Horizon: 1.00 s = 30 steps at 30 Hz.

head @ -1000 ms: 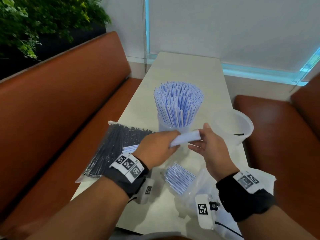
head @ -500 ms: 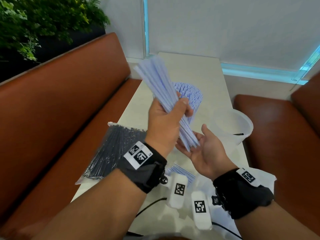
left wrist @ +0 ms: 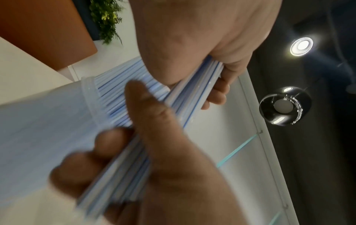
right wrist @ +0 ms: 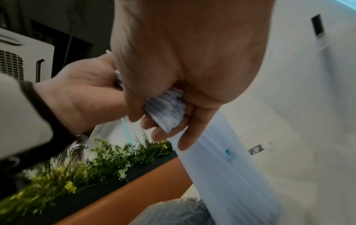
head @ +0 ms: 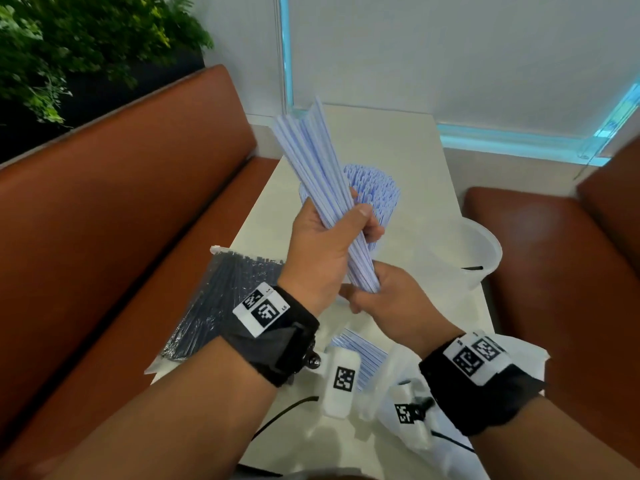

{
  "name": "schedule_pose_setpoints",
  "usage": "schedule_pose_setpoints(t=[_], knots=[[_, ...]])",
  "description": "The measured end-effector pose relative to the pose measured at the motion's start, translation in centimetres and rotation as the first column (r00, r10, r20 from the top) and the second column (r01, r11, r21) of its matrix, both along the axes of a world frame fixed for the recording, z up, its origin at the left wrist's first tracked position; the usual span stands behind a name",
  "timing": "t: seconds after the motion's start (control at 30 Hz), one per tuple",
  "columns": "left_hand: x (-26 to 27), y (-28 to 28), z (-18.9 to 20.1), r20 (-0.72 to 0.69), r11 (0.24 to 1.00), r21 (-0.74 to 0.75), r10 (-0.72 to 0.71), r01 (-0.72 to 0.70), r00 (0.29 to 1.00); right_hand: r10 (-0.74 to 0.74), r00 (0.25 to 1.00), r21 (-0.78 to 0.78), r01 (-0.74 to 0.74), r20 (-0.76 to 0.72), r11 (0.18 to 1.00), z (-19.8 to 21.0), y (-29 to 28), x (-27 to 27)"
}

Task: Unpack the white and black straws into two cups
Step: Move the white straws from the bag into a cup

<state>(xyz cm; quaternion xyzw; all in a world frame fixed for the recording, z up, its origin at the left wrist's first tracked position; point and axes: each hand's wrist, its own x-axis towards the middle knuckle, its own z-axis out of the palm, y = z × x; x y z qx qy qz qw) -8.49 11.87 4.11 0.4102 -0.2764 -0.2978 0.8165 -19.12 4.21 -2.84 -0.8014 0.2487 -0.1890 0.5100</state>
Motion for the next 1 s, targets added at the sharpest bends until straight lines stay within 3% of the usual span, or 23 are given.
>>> schedule_pose_setpoints(t=[0.1,0.17,0.37,0.43,0.53,0.63,0.8,0.9,1.0], knots=[[1.5,0.6,1.2,-0.039,0.999,-0.047,0.002,-0.004,0.999,-0.116,0.987,-0.185,0.094,-0.111,0.978,-1.2,-0.2,-0.3],[1.6,0.7,1.5,0.016,0.999,-0.043,0.009,-0.008,1.0,-0.145,0.98,-0.226,0.112,-0.135,0.968,-1.9,0.0,-0.1],[3.2,1.3,2.2,0.327,0.991,0.039,0.107,-0.126,0.939,-0.008,0.907,-0.365,-0.161,-0.422,0.917,-1.7,-1.6,-0.5],[4.4,1.2,3.0,0.384,0.987,0.039,0.131,-0.158,0.914,-0.104,0.928,-0.487,-0.091,-0.359,0.869,-1.2,-2.7,-0.5],[5.4,0.2,4.0,0.383,0.992,0.05,0.087,-0.114,0.92,-0.233,0.926,-0.551,0.032,-0.298,0.834,-0.3,-3.9,0.5],[5.7,-1.2,5.1,0.36,0.995,0.028,0.077,-0.093,0.93,-0.232,0.886,-0.556,-0.034,-0.401,0.831,-0.3,-4.5,1.9],[6.3,-2.8,6.0,0.221,0.954,-0.09,0.3,-0.287,0.928,-0.17,0.913,-0.496,-0.04,-0.371,0.867,-0.9,-5.1,2.7],[6.6,-3.3,4.8,0.314,0.928,-0.071,0.369,-0.366,0.875,-0.168,0.915,-0.507,-0.044,-0.366,0.861,-1.3,-5.5,2.7],[6.6,-3.6,2.4,0.547,0.907,0.148,0.258,-0.395,0.796,-0.162,0.919,-0.504,-0.046,-0.36,0.862,-1.3,-5.5,2.7]])
